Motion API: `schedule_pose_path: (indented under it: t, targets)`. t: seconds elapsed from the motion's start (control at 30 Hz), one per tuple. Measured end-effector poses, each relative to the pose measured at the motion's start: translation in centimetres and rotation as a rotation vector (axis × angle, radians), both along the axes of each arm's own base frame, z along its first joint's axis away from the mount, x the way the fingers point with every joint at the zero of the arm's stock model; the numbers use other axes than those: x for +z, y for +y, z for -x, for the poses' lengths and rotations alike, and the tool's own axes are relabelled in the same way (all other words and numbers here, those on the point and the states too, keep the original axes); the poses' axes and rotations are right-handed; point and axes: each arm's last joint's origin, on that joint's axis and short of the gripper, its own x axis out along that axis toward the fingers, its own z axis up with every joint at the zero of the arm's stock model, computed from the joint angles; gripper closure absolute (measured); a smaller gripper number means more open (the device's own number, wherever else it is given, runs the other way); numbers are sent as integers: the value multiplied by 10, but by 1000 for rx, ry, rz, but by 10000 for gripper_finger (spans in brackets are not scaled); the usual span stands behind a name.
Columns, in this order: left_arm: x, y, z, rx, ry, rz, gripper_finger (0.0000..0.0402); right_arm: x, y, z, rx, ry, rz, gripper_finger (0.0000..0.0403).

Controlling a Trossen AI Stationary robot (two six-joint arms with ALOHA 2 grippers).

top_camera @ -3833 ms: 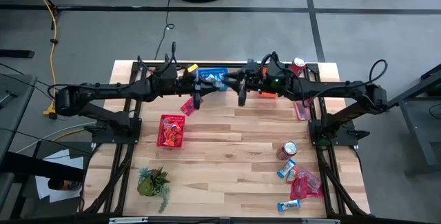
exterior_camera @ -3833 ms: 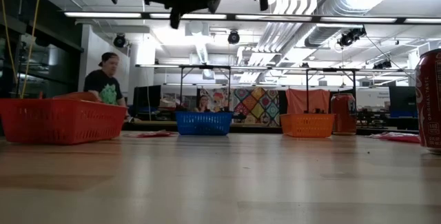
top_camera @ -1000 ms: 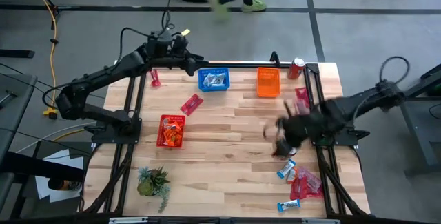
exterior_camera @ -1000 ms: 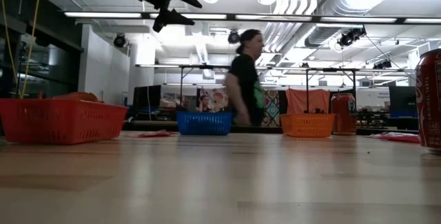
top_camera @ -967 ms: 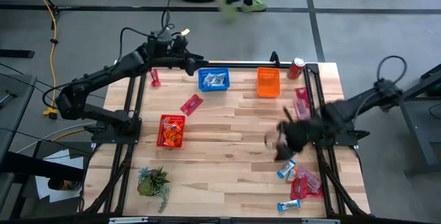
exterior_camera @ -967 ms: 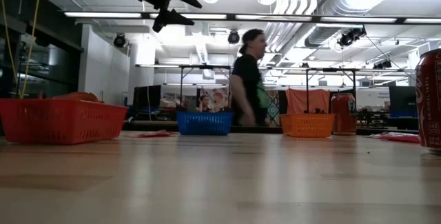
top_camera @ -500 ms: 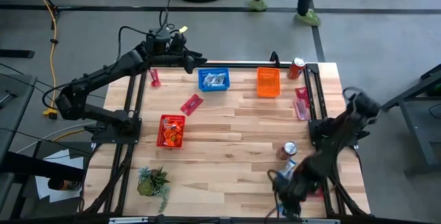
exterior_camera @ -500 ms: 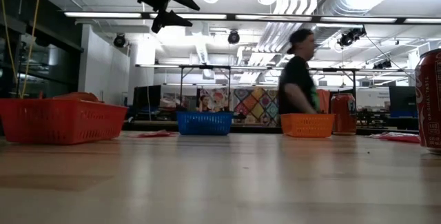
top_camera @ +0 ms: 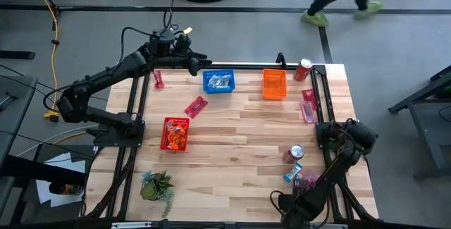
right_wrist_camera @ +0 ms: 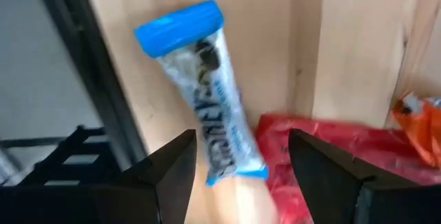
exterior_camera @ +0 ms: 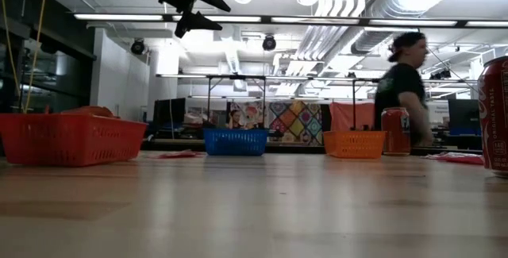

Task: Sort candy
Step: Put the white candy pack into the blue basket

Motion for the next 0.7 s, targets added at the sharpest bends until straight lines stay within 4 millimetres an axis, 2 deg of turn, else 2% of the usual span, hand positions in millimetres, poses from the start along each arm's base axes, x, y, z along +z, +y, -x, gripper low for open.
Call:
schedule_pose_path:
  t: [0.13,0.23,0.33,0.43,0.5,0.6,0.7]
  targets:
    - [0,0,0,0,0,0,165,-9,1,0,5,-27,51,180]
    - [0,0,0,1,0,0,165,-11,2,0,6,-17,59,201]
    - [0,0,0,1,0,1,165,-11,1,0,5,-9,63,255]
    - [0,0,0,4,-7,4,165,-7,-2,0,-2,9,57,338]
    - [2,0,0,4,-9,2,165,2,-7,1,-8,13,55,377]
    - [7,0,0,2,-24,-15,165,26,-19,1,-27,-29,50,371]
    - [10,0,0,-9,-22,-52,165,59,-41,3,-43,-96,87,364]
